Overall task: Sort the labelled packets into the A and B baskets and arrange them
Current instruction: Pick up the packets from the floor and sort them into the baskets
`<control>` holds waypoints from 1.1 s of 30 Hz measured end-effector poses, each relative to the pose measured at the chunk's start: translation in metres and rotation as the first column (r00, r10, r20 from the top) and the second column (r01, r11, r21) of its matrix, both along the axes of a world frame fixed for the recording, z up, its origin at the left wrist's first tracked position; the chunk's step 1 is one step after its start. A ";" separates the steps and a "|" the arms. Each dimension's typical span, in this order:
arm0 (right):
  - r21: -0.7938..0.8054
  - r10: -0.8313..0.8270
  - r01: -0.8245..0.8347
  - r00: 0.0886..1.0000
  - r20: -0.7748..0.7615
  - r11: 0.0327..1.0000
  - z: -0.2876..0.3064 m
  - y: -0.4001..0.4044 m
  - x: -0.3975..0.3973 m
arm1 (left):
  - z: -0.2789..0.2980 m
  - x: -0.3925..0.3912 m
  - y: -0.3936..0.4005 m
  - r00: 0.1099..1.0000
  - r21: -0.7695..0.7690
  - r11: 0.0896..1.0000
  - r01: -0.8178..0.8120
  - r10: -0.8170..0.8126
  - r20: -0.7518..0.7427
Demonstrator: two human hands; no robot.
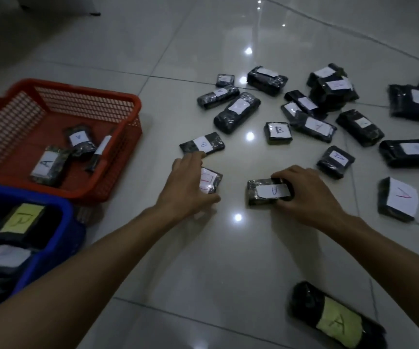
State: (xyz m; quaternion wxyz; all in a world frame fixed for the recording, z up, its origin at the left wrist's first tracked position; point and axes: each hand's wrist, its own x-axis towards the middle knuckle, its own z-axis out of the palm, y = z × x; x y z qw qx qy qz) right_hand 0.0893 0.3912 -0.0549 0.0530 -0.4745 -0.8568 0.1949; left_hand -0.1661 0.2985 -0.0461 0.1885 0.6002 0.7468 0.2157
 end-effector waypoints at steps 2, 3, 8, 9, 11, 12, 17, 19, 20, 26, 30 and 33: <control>-0.004 0.013 -0.014 0.999 -0.050 1.000 0.002 -0.005 -0.016 | 0.010 -0.011 -0.014 1.000 0.025 1.000 0.018 -0.018 0.021; -0.007 0.017 -0.017 0.997 -0.077 1.000 0.004 -0.008 -0.026 | 0.015 -0.016 -0.022 0.999 0.030 0.999 0.030 -0.031 0.020; 0.071 0.110 -0.098 0.975 -0.192 0.993 0.023 -0.023 -0.087 | 0.053 -0.053 -0.072 0.992 0.068 0.995 0.073 -0.065 -0.110; 0.093 0.142 -0.124 0.966 -0.218 0.988 0.030 -0.028 -0.102 | 0.064 -0.065 -0.084 0.989 0.091 0.995 0.049 -0.036 -0.145; 0.129 0.217 -0.186 0.932 -0.290 0.974 0.046 -0.040 -0.138 | 0.084 -0.090 -0.110 0.981 0.118 0.992 -0.052 0.073 -0.181; 0.146 0.258 -0.221 0.909 -0.327 0.964 0.055 -0.047 -0.158 | 0.094 -0.105 -0.125 0.972 0.111 0.986 -0.123 0.143 -0.185; 0.200 0.434 -0.386 0.788 -0.437 0.901 0.082 -0.099 -0.258 | 0.107 -0.172 -0.217 0.859 0.002 0.896 -0.445 0.428 -0.280; 0.209 0.485 -0.439 0.753 -0.444 0.874 0.083 -0.124 -0.287 | 0.099 -0.185 -0.256 0.816 -0.084 0.840 -0.537 0.491 -0.307; 0.204 0.505 -0.465 0.743 -0.440 0.861 0.082 -0.135 -0.297 | 0.094 -0.188 -0.272 0.799 -0.134 0.812 -0.568 0.506 -0.324; 0.174 0.525 -0.497 0.780 -0.341 0.850 0.077 -0.150 -0.332 | 0.078 -0.201 -0.298 0.808 -0.305 0.756 -0.580 0.487 -0.330; 0.176 0.474 -0.440 0.835 -0.280 0.880 0.081 -0.119 -0.370 | 0.084 -0.216 -0.262 0.808 -0.074 0.812 -0.580 0.560 -0.185; 0.102 0.433 -0.422 0.852 -0.293 0.901 0.085 -0.102 -0.414 | 0.077 -0.222 -0.234 0.778 0.007 0.778 -0.628 0.628 -0.009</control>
